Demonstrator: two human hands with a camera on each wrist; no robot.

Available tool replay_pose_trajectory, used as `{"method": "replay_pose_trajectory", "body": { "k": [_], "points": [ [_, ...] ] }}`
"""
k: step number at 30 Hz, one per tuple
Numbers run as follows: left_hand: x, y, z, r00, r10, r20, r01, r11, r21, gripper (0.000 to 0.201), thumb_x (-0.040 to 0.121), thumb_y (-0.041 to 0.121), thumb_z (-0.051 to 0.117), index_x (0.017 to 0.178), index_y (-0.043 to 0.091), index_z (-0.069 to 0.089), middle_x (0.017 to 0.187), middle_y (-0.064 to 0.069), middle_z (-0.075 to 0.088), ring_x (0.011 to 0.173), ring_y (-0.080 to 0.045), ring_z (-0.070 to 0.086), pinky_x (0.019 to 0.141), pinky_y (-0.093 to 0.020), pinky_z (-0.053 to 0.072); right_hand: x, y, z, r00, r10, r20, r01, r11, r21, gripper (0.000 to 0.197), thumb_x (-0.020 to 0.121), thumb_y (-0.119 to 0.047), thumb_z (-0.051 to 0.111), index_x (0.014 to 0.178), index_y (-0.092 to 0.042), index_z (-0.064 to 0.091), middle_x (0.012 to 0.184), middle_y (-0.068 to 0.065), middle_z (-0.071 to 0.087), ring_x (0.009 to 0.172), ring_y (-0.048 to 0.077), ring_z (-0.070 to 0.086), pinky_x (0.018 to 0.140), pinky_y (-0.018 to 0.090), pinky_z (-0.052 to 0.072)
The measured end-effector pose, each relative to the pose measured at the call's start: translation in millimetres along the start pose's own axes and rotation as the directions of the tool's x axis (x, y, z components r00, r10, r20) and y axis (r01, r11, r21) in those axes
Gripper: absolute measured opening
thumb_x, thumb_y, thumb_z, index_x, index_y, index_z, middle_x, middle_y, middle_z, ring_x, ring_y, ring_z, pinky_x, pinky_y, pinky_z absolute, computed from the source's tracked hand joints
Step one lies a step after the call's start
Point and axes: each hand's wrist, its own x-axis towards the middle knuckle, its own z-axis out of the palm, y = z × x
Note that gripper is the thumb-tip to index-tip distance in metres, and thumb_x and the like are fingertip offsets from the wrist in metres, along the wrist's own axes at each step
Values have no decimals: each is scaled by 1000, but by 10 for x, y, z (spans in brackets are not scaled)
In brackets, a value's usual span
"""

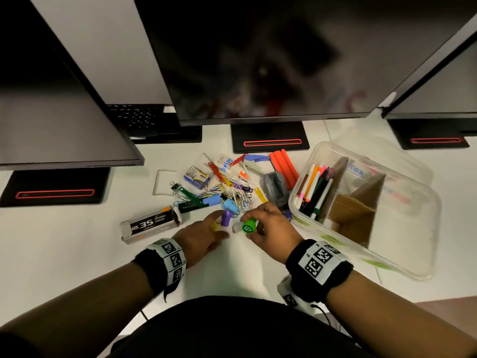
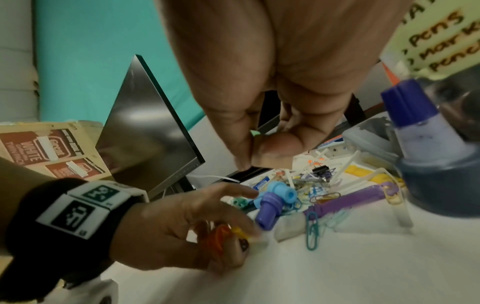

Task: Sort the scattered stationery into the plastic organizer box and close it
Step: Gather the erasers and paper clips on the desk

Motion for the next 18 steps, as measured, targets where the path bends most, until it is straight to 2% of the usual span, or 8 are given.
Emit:
{"method": "replay_pose_trajectory", "body": {
  "k": [3, 7, 10, 11, 13, 15, 17, 18],
  "points": [
    [92, 43, 50, 993, 77, -84, -75, 997, 30, 49, 90, 36, 51, 136, 35, 34, 112, -3, 60, 85, -10, 54, 81, -26, 47, -114, -79, -135, 999, -35, -36, 37, 998, 54, 34, 82, -14, 68, 115, -23, 64, 106, -5, 41, 72, 9, 48, 76, 10, 34],
    [134, 140, 55, 988, 23, -152, -50, 983, -176, 43, 93, 7, 48, 132, 25, 41, 95, -9, 61, 76, -14, 54, 72, -21, 46, -281, -174, -427, 984, -65, -168, 88, 987, 133, 33, 80, -12, 71, 112, -20, 66, 102, -6, 41, 73, 6, 46, 71, 2, 36],
    [118, 230, -51, 965, 191, -181, -197, 980, -13, 38, 91, 9, 52, 128, 17, 54, 132, -17, 50, 98, -4, 58, 95, -16, 34, -406, -64, -706, 935, -7, -354, 73, 983, 171, 34, 76, -11, 74, 108, -22, 68, 105, -4, 45, 81, 2, 50, 78, 5, 40],
    [118, 293, -119, 940, 242, -239, -245, 969, 21, 32, 89, 13, 55, 120, 15, 62, 139, -16, 46, 105, -12, 61, 96, -20, 34, -449, 15, -792, 908, 36, -418, 51, 979, 195, 34, 75, -9, 75, 105, -24, 68, 105, -2, 47, 81, 0, 51, 77, 7, 42],
    [88, 530, -322, 901, 337, -272, -340, 940, 38, 25, 87, 25, 55, 110, 21, 62, 138, -14, 44, 98, -24, 65, 89, -28, 47, -527, 187, -925, 847, 133, -514, -6, 970, 241, 35, 74, -3, 75, 101, -23, 68, 106, 1, 50, 74, -1, 54, 72, 5, 44],
    [101, 847, -527, 860, 373, -348, -407, 913, -27, 22, 86, 35, 47, 106, 31, 54, 130, -10, 45, 85, -21, 62, 79, -27, 51, -602, 346, -997, 804, 234, -547, -107, 961, 255, 33, 74, 0, 73, 100, -19, 68, 107, 6, 51, 73, 11, 58, 74, 14, 51],
    [214, 1109, -623, 822, 425, -379, -465, 885, -18, 25, 86, 32, 50, 110, 28, 57, 119, -9, 49, 90, -21, 59, 82, -24, 47, -670, 491, -1033, 778, 319, -542, -221, 945, 240, 30, 75, 1, 70, 100, -15, 68, 105, 8, 50, 78, 24, 61, 81, 29, 54],
    [283, 1261, -657, 820, 432, -376, -479, 877, -35, 27, 86, 26, 54, 113, 24, 60, 117, -9, 50, 97, -21, 57, 85, -21, 43, -706, 551, -1035, 770, 353, -532, -272, 935, 227, 29, 76, 1, 69, 101, -13, 68, 103, 9, 50, 82, 28, 61, 84, 29, 51]
  ]
}}
